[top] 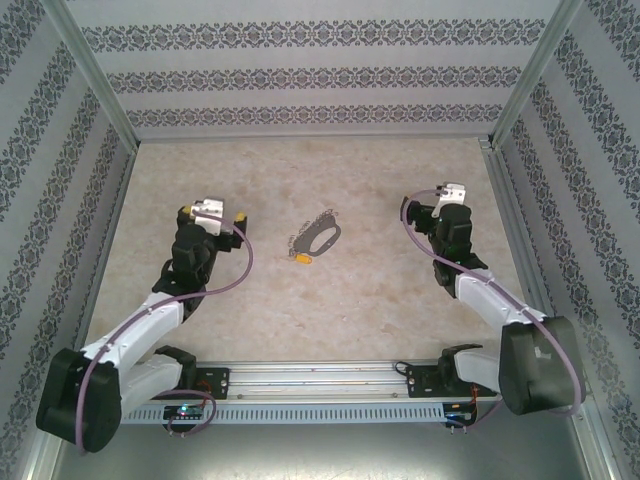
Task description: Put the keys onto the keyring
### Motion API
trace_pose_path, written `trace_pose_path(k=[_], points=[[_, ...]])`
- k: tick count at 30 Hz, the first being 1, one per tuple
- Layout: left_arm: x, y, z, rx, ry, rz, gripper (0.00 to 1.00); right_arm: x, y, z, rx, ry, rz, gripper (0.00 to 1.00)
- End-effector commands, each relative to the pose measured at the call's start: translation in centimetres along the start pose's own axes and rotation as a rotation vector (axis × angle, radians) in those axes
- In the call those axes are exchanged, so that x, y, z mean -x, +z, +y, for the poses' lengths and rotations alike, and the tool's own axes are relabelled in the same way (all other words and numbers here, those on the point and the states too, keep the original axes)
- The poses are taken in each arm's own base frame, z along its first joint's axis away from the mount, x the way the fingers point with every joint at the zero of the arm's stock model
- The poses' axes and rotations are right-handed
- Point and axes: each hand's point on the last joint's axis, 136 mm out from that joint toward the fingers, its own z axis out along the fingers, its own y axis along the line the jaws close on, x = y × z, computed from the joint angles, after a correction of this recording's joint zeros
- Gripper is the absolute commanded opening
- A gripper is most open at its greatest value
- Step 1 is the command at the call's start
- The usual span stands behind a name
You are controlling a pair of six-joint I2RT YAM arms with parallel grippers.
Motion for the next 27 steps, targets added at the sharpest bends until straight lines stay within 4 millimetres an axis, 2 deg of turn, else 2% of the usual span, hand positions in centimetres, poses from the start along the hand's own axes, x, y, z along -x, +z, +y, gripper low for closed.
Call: trace_pose_path(k=[1, 5, 7, 9, 11, 12, 14, 16, 18, 21, 24, 27], points=[[-1.2, 0.9, 1.8, 0.089, -0.006, -0.041, 1.00, -0.6, 0.3, -2.8, -0.133, -0.067, -0.034, 0.98], [-4.5, 2.4, 1.7, 0.104, 0.011, -0.019, 1.00, -0.4, -0.1, -4.0, -0.160, -0.082, -0.036, 0.98], [-5.8, 2.7, 2.1, 0.130, 0.000, -0.028, 1.00, -1.1, -0.2, -4.4, -0.166, -0.102, -0.031, 0.98], [-6.7, 2.8, 2.2, 0.141, -0.002, -0.053, 1.00, -2.7, 0.2, -4.8, -0.177, -0.113, -0.001, 0.98], [-7.1, 3.1, 2.0, 0.138, 0.001, -0.081, 1.00, -3.5, 0.6, -4.3, -0.135, -0.128, -0.033, 0.98], [-7.0, 3.0, 2.6, 0.164, -0.022, -0.093, 1.00, -3.0, 0.7, -3.5, -0.106, -0.166, -0.081, 0.98], [-7.9, 3.0, 2.8, 0.125, -0.061, -0.071, 1.00, -4.5, 0.8, -3.0, -0.060, -0.181, -0.074, 0.98], [-8.4, 3.7, 1.8, 0.066, -0.035, -0.066, 1.00, -5.9, 1.1, -2.3, -0.003, -0.206, -0.094, 0.98], [-7.9, 3.7, 2.2, 0.078, -0.049, -0.085, 1.00, -5.5, 1.2, -1.8, 0.031, -0.196, -0.161, 0.98], [-8.5, 4.8, 2.1, 0.041, -0.062, -0.008, 1.00, -6.1, 2.2, -1.5, 0.084, -0.186, -0.049, 0.98], [-9.2, 6.8, 3.3, 0.052, -0.126, 0.108, 1.00, -5.6, 3.3, -2.9, 0.066, -0.108, 0.001, 0.98], [-9.6, 7.2, 4.0, 0.023, -0.172, 0.129, 1.00, -5.3, 3.3, -2.9, 0.058, -0.114, -0.035, 0.98]])
